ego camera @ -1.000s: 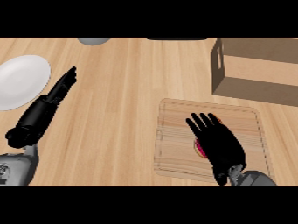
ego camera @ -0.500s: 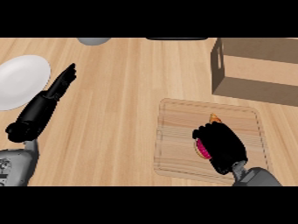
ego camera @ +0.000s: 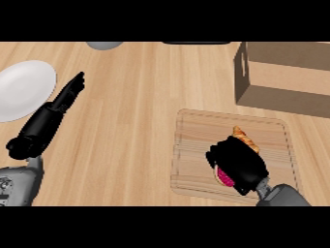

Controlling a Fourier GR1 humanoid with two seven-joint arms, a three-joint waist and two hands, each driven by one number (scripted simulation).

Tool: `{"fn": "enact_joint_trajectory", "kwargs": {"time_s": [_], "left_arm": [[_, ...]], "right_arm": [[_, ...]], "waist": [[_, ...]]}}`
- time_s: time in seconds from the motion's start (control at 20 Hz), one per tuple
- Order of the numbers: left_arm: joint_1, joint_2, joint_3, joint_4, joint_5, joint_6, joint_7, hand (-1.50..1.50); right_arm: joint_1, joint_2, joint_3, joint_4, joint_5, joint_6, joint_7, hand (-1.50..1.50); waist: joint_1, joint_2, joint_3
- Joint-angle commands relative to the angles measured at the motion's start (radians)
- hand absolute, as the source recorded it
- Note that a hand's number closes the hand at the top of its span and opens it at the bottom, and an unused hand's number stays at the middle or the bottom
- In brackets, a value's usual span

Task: Pick the cupcake from the cutting board and place it in the cardboard box

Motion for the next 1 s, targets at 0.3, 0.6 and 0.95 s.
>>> {"fn": "enact_joint_trajectory", "kwargs": {"time_s": [0.3, 0.6, 0.95], "left_arm": [[0.003, -0.006, 0.014, -0.009, 0.012, -0.006, 0.004, 0.0], [-0.005, 0.0, 0.025, 0.007, -0.001, -0.004, -0.005, 0.0], [-0.006, 0.012, 0.046, 0.012, 0.02, -0.028, -0.002, 0.0]], "right_arm": [[-0.015, -0.128, -0.054, -0.039, -0.252, -0.096, -0.55, 1.5], [-0.017, -0.219, -0.19, -0.238, -0.332, -0.101, -0.637, 1.5], [0.014, -0.23, -0.488, -0.344, -0.609, 0.016, -0.515, 1.5]], "waist": [[-0.001, -0.001, 0.001], [-0.012, -0.004, 0.0], [-0.018, -0.003, -0.001]]}}
